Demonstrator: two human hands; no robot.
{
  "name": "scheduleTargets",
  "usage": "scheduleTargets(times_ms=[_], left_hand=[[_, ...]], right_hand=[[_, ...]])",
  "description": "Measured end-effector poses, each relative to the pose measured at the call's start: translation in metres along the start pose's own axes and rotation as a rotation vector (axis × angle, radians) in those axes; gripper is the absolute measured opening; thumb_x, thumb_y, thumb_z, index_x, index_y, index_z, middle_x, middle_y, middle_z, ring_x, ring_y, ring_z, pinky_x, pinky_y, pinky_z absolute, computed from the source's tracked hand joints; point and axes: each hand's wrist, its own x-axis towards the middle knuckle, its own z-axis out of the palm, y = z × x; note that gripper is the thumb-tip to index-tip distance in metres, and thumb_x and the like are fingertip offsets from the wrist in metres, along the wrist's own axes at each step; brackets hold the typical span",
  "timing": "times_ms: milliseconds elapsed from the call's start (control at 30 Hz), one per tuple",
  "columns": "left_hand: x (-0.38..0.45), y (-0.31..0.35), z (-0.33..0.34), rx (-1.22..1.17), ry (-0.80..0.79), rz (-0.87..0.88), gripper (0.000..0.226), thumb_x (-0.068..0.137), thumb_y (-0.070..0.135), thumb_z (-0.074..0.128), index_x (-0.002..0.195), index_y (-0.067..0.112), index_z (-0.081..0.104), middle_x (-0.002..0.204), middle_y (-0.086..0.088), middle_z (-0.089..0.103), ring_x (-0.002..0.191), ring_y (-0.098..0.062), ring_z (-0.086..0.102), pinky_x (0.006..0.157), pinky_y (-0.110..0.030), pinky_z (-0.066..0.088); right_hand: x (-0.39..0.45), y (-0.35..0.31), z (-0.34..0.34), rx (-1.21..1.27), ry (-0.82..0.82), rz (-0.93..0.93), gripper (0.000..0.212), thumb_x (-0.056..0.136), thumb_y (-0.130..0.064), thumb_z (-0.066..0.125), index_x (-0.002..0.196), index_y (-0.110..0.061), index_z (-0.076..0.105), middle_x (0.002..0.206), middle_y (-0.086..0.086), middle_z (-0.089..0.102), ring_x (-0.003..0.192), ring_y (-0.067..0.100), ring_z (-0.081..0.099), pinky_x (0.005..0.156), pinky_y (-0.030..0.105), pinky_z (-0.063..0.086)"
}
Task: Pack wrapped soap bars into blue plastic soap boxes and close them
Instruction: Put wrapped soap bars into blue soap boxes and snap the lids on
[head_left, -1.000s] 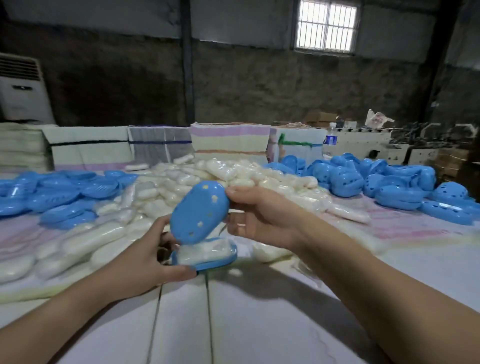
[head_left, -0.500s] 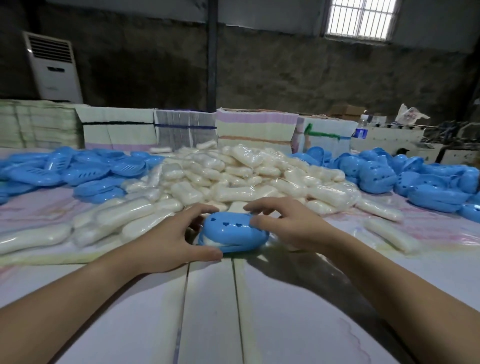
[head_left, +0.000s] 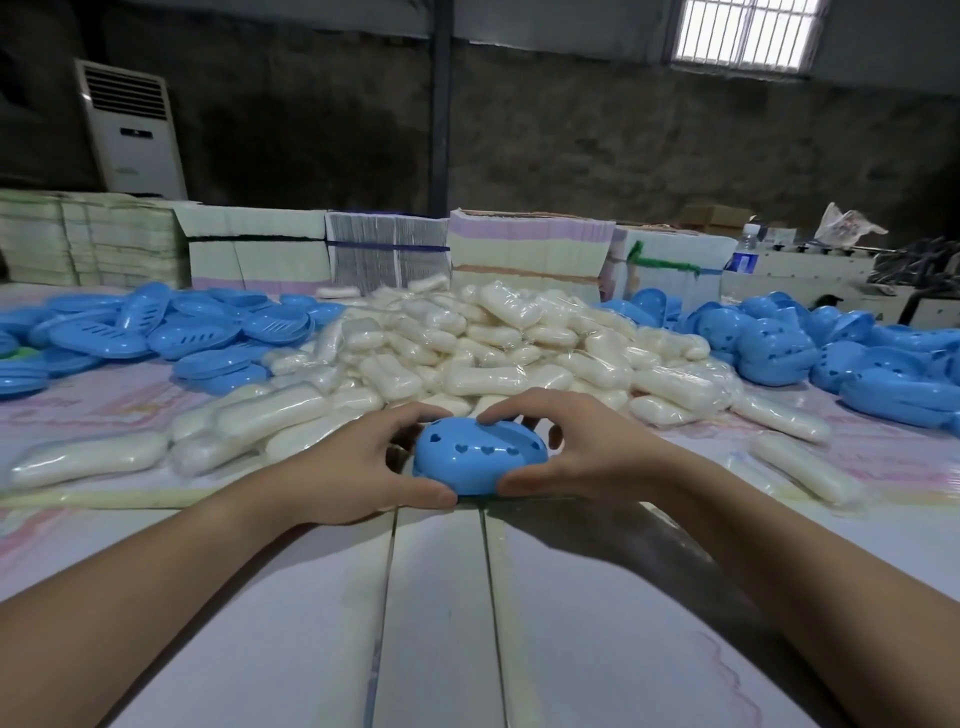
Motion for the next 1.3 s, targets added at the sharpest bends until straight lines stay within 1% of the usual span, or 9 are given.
scheduleTargets(times_ms=[100, 267, 367, 533, 633, 867, 1033, 1133, 1300], left_hand=[[0.0, -0.001, 0.0, 0.014, 0.006, 0.008, 0.063, 0.073, 0.031, 0.09, 0.126, 0.043, 0.058, 0.113, 0.024, 0.066, 0.107, 0.002, 0.061, 0.086, -0.013, 0.048], [0.001, -0.003, 0.0, 0.061, 0.032, 0.006, 0.068, 0.069, 0.038, 0.091, 0.127, 0.043, 0.056, 0.114, 0.023, 0.064, 0.103, 0.009, 0.057, 0.078, -0.003, 0.044], [0.0, -0.002, 0.0, 0.065, 0.031, -0.011, 0.073, 0.068, 0.042, 0.091, 0.13, 0.046, 0.053, 0.115, 0.025, 0.061, 0.099, 0.013, 0.057, 0.074, -0.002, 0.046], [0.0, -0.002, -0.001, 0.032, 0.035, -0.023, 0.073, 0.067, 0.039, 0.093, 0.127, 0.047, 0.052, 0.114, 0.02, 0.061, 0.095, 0.01, 0.06, 0.072, -0.005, 0.049], [0.002, -0.002, -0.002, -0.01, 0.025, -0.037, 0.069, 0.067, 0.034, 0.094, 0.121, 0.049, 0.053, 0.114, 0.017, 0.063, 0.095, 0.004, 0.064, 0.075, -0.009, 0.052], [0.004, -0.003, -0.005, -0.074, -0.017, -0.054, 0.071, 0.066, 0.024, 0.095, 0.124, 0.04, 0.057, 0.117, 0.008, 0.066, 0.101, -0.01, 0.068, 0.088, -0.023, 0.058], [0.003, -0.001, -0.005, -0.08, -0.037, -0.061, 0.077, 0.051, 0.042, 0.092, 0.12, 0.043, 0.057, 0.114, 0.013, 0.065, 0.097, -0.005, 0.068, 0.085, -0.021, 0.058], [0.002, 0.0, -0.004, -0.102, -0.032, -0.059, 0.082, 0.045, 0.048, 0.088, 0.121, 0.04, 0.058, 0.115, 0.01, 0.066, 0.099, -0.01, 0.068, 0.09, -0.029, 0.058], [0.001, 0.0, -0.003, -0.112, -0.022, -0.052, 0.073, 0.057, 0.032, 0.094, 0.121, 0.035, 0.061, 0.115, 0.006, 0.066, 0.099, -0.012, 0.069, 0.088, -0.031, 0.06]], right_hand=[[0.0, -0.001, -0.001, -0.008, -0.014, 0.004, 0.052, 0.073, -0.046, 0.079, 0.121, -0.047, 0.059, 0.116, -0.025, 0.057, 0.104, -0.007, 0.049, 0.074, 0.001, 0.034], [0.003, -0.007, -0.003, -0.035, -0.031, 0.041, 0.048, 0.073, -0.046, 0.079, 0.118, -0.046, 0.061, 0.108, -0.024, 0.056, 0.098, -0.002, 0.052, 0.071, 0.012, 0.036], [0.004, -0.012, -0.002, -0.049, -0.038, 0.054, 0.048, 0.075, -0.045, 0.078, 0.119, -0.042, 0.062, 0.1, -0.028, 0.052, 0.095, 0.001, 0.052, 0.073, 0.016, 0.04], [0.007, -0.014, 0.004, -0.107, -0.019, 0.01, 0.046, 0.075, -0.046, 0.076, 0.118, -0.039, 0.06, 0.106, -0.016, 0.057, 0.093, 0.006, 0.052, 0.079, 0.026, 0.045], [0.005, -0.009, 0.008, -0.042, 0.021, 0.001, 0.043, 0.072, -0.048, 0.078, 0.112, -0.044, 0.061, 0.108, -0.016, 0.06, 0.092, 0.005, 0.054, 0.074, 0.022, 0.043], [0.006, -0.008, 0.008, 0.019, 0.011, 0.017, 0.047, 0.065, -0.062, 0.07, 0.109, -0.057, 0.058, 0.102, -0.02, 0.061, 0.088, 0.002, 0.055, 0.069, 0.016, 0.041], [0.006, -0.007, 0.006, -0.003, 0.002, 0.028, 0.039, 0.07, -0.056, 0.075, 0.106, -0.058, 0.06, 0.103, -0.022, 0.06, 0.089, -0.001, 0.053, 0.067, 0.013, 0.038], [0.006, -0.009, 0.005, -0.014, -0.011, 0.024, 0.036, 0.073, -0.053, 0.076, 0.102, -0.06, 0.057, 0.104, -0.025, 0.06, 0.091, -0.003, 0.053, 0.069, 0.015, 0.039], [0.005, -0.014, 0.006, -0.104, -0.008, 0.023, 0.043, 0.073, -0.055, 0.075, 0.114, -0.053, 0.06, 0.109, -0.021, 0.06, 0.089, -0.005, 0.053, 0.068, 0.014, 0.038]])
